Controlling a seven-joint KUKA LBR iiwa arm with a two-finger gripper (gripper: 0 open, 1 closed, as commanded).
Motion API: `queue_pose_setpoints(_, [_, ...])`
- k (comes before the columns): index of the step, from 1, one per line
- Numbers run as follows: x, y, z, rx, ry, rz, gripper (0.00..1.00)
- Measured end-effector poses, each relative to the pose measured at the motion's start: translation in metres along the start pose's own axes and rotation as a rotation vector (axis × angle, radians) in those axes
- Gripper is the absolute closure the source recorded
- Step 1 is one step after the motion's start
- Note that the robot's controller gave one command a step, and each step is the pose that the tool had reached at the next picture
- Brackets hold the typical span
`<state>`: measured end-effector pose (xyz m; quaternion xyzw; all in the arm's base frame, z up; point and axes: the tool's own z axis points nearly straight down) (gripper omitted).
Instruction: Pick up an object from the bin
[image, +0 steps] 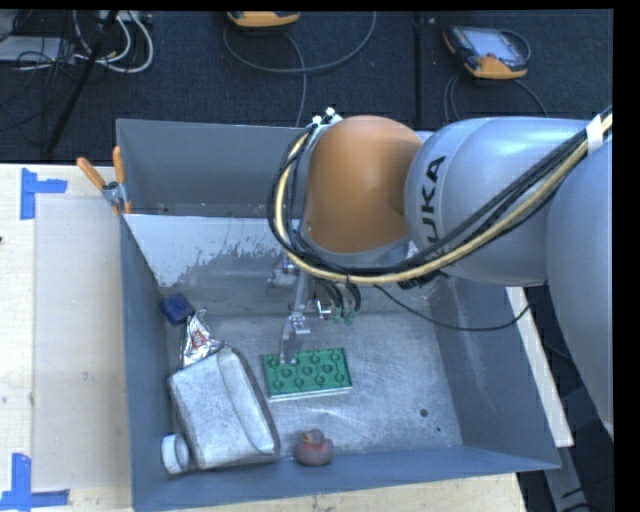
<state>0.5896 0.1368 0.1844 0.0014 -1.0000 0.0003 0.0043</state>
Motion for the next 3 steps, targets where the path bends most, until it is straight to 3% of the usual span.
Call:
queue_pose_setpoints(1, [0.026, -0.046, 0.101, 0.001, -0.001, 0.209, 0.00])
queue_pose_setpoints(2, [0.024, -0.045, 0.097, -0.003, -0.008, 0.211, 1.00])
queue_pose_setpoints(3, [0.050, -0.071, -0.047, -0.001, -0.014, -0.059, 1.00])
